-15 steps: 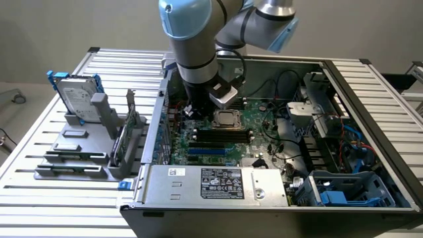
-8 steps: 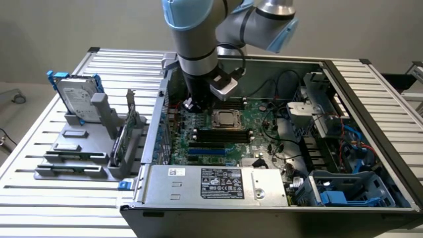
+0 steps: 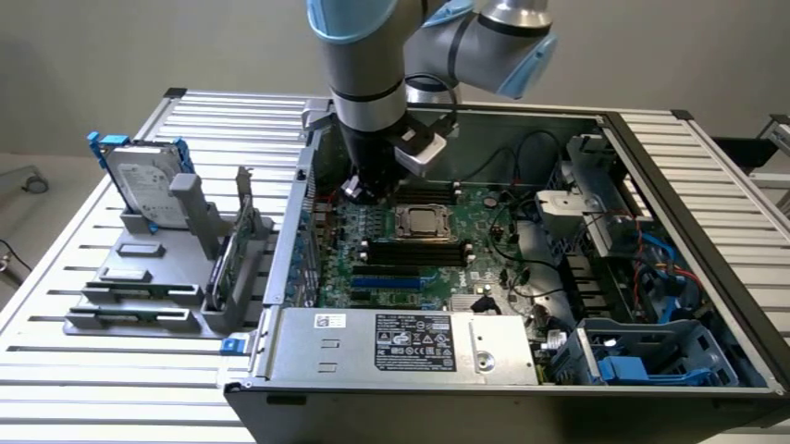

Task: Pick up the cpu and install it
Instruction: 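Install the first cpu locking lever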

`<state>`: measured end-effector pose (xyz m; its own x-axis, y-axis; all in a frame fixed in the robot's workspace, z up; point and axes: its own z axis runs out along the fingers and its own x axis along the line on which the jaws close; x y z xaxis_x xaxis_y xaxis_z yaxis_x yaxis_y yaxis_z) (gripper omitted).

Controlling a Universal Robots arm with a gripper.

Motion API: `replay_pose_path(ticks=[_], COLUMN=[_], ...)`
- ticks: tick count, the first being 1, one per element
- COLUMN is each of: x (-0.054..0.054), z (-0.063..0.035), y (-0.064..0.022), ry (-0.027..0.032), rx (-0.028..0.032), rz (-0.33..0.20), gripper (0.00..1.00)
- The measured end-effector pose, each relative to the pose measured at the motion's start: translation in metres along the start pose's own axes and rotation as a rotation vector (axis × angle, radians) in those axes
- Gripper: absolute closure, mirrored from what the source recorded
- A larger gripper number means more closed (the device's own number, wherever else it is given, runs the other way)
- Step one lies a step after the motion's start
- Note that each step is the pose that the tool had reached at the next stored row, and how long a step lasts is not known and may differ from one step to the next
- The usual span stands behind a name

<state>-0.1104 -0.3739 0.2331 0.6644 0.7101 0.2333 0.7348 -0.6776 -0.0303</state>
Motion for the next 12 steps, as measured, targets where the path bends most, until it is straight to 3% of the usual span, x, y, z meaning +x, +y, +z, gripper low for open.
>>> replay_pose_path(ticks=[12], x=[0.0040], z=[-0.0111], y=[-0.0033], ry=[-0.0334], rx=[0.0027], rz=[-0.125], gripper=[0.89])
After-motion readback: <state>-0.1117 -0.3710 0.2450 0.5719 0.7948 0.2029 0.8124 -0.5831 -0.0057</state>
